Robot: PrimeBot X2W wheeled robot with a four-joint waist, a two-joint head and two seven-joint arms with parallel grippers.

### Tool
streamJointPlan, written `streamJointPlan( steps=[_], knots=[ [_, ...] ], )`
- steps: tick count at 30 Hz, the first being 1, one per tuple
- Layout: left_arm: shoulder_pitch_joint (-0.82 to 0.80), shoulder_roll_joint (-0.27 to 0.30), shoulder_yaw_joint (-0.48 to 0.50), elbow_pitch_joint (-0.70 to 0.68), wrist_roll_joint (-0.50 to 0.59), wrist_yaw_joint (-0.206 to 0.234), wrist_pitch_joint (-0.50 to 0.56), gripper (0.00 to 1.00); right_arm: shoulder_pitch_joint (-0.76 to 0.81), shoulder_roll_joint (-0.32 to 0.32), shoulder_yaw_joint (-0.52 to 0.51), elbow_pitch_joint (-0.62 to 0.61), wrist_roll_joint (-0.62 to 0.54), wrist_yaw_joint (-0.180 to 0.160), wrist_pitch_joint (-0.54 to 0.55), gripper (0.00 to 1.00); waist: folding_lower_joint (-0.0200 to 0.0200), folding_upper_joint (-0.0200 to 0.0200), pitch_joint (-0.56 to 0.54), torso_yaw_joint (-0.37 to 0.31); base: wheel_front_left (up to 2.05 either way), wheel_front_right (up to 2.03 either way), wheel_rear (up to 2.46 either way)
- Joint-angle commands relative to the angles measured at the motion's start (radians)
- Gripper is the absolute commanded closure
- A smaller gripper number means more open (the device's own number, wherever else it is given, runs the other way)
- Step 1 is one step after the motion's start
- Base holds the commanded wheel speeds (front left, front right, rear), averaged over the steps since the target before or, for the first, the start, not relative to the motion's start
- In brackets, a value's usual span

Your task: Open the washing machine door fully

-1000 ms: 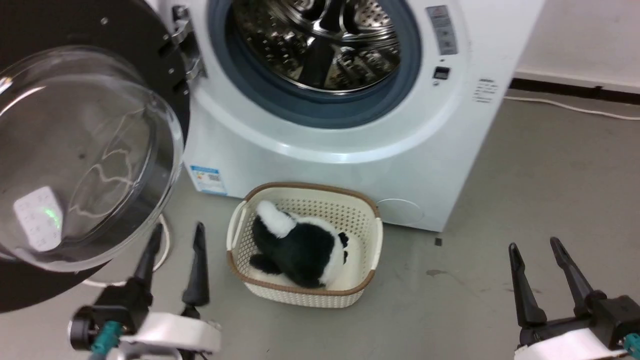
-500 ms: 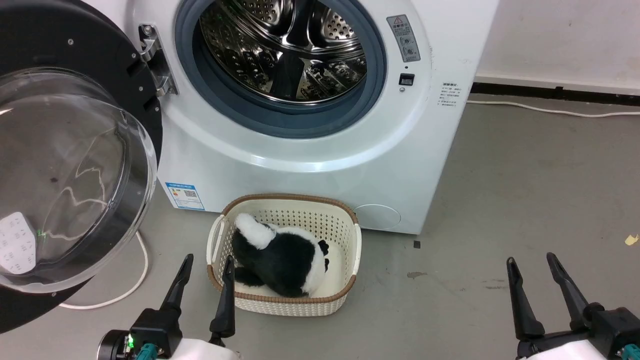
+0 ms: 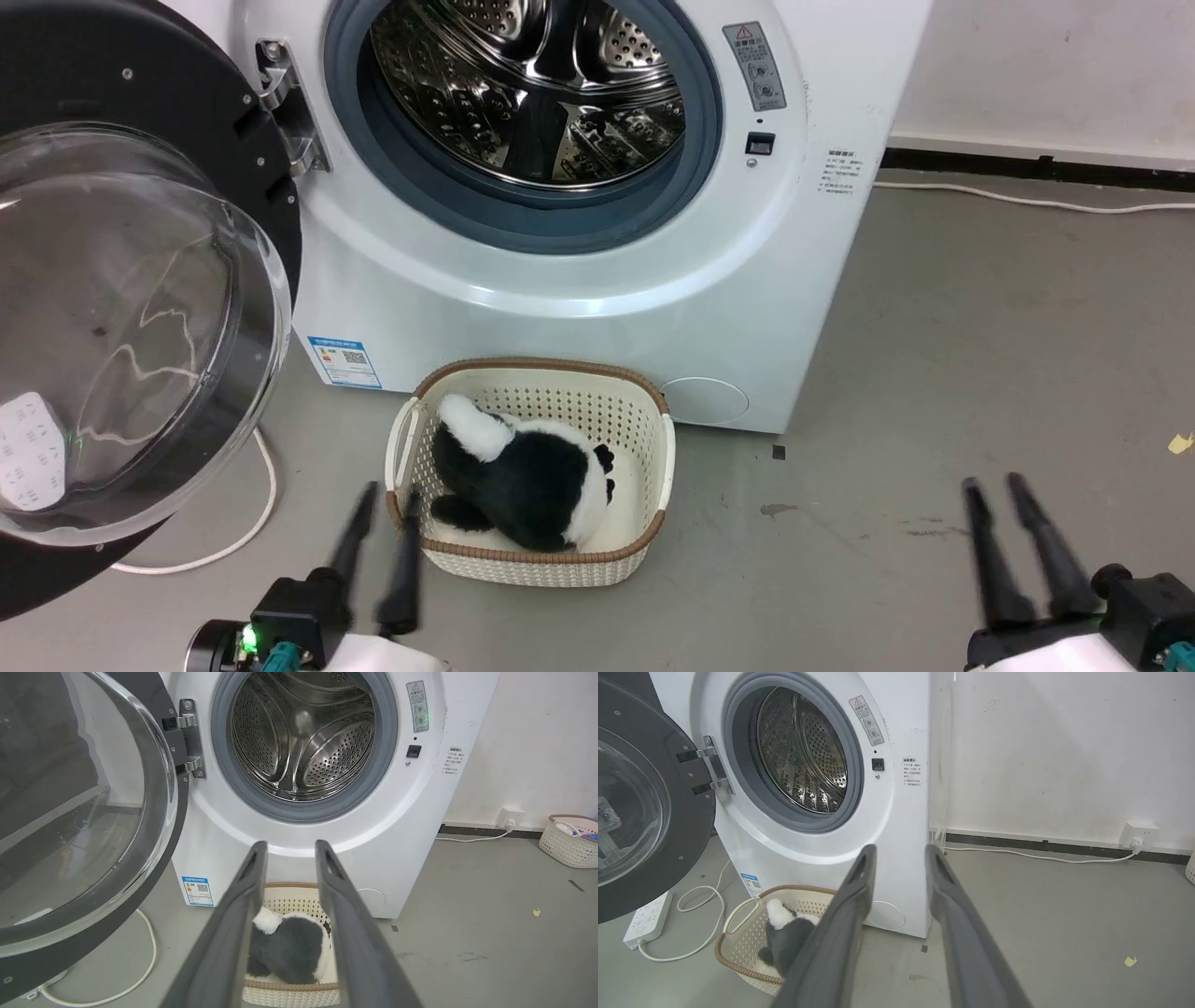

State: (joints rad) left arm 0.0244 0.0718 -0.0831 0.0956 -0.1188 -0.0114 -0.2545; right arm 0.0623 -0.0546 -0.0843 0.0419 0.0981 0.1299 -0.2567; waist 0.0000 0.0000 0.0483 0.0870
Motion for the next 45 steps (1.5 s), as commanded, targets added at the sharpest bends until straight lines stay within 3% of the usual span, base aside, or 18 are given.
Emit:
streamJointPlan(
  steps=[1, 45],
  knots=[
    [0.0, 0.0, 0.0, 0.0, 0.0, 0.0, 0.0, 1.0, 0.0, 0.0, 0.0, 0.0, 0.0, 0.0, 0.0, 1.0, 0.0, 0.0, 0.0, 0.0, 0.0, 0.0, 0.0],
    [-0.008, -0.007, 0.027, -0.032, 0.04, 0.004, 0.085, 1.0, -0.021, 0.001, 0.028, -0.014, -0.033, 0.0, 0.086, 1.0, 0.0, 0.0, -0.016, -0.029, 0.0, 0.0, 0.0]
  ],
)
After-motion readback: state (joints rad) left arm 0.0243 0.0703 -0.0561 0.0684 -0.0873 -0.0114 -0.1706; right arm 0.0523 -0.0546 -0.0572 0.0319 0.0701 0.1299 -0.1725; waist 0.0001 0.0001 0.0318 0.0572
